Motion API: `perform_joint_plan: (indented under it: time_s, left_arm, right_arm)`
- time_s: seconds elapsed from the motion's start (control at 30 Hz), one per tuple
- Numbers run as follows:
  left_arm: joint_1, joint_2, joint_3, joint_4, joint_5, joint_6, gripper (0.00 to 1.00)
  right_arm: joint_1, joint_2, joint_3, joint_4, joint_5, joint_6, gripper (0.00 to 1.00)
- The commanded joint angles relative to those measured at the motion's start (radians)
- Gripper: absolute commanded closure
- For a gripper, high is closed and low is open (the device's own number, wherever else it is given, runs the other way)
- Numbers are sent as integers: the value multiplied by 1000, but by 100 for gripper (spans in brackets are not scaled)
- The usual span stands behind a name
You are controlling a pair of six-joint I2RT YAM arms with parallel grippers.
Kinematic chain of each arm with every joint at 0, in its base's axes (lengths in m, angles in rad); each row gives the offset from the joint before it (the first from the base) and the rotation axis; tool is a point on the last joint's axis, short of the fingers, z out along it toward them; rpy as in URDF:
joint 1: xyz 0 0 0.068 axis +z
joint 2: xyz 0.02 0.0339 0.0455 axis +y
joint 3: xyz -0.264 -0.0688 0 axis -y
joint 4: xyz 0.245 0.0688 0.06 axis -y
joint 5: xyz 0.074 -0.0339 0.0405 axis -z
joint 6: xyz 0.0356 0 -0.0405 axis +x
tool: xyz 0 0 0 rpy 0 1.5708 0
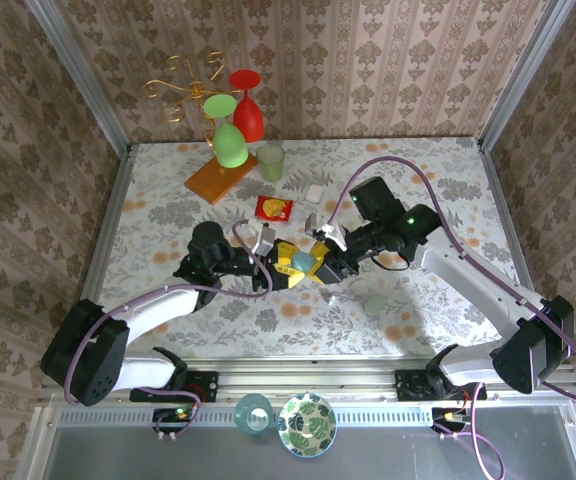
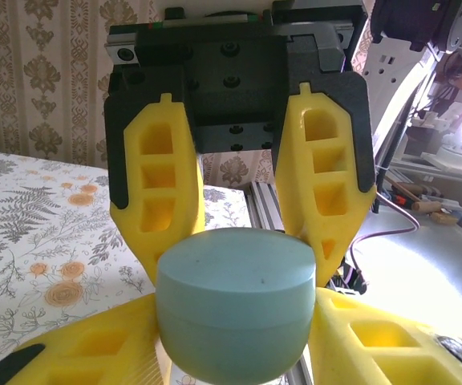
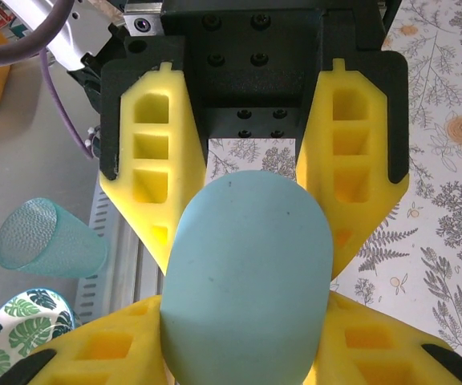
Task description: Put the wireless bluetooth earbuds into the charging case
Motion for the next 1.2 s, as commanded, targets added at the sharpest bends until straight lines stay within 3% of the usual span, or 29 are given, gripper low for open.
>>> perform_joint_plan:
  time_s: [0.0, 0.17, 0.37, 0.6, 0.7, 1.17]
  left_arm:
    - [-11, 11, 30, 52, 47, -11, 59]
    - [-12, 13, 30, 55, 52, -12, 66]
    - [-13, 14, 29, 68, 63, -8, 75]
    - [8, 7, 2, 93, 36, 4, 76]
    - [17, 2, -4, 109, 31, 3, 76]
    - [31, -10, -21, 105, 19, 24, 76]
  right_arm:
    - [6, -5, 14, 1, -24, -13, 82]
    - [5, -9, 8, 17, -14, -3, 82]
    - [4, -21, -9, 47, 8, 14, 74]
    - [-12, -46, -32, 87, 32, 48, 49]
    - [-20, -62, -48, 121, 43, 78, 43]
    - [-40, -76, -70, 182, 83, 142, 37]
